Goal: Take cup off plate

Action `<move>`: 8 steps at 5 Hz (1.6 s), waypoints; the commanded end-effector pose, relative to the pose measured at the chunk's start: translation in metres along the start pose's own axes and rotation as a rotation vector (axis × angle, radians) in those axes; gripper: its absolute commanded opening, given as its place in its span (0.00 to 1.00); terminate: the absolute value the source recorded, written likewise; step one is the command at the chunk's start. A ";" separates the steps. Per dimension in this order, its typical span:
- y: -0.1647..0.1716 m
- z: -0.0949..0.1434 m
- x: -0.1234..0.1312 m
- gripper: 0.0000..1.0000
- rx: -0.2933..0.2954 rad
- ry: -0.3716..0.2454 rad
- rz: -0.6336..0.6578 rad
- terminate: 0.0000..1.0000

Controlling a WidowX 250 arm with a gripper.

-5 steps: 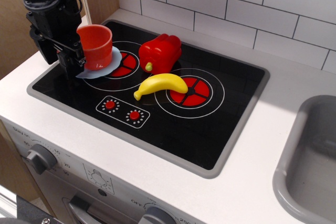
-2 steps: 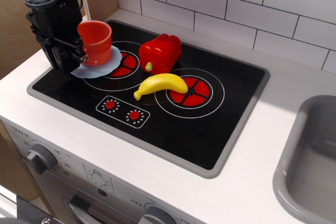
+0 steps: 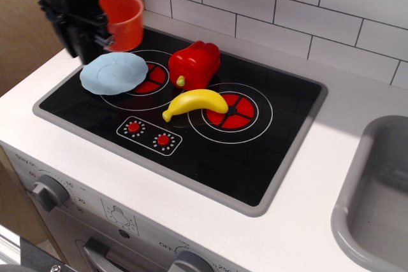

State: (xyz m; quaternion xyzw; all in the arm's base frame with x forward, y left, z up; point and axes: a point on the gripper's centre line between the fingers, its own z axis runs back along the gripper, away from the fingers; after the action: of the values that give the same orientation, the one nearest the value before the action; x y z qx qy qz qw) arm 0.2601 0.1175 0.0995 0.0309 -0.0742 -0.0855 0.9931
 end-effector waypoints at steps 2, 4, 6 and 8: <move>-0.092 0.026 0.000 0.00 -0.030 -0.045 -0.249 0.00; -0.127 0.000 0.001 0.00 -0.066 0.025 -0.281 0.00; -0.139 -0.034 -0.005 0.00 -0.048 -0.079 -0.256 0.00; -0.136 -0.018 -0.001 1.00 -0.111 -0.134 -0.222 0.00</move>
State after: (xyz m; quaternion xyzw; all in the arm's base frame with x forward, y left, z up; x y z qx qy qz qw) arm 0.2321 -0.0172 0.0571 -0.0286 -0.1031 -0.1994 0.9741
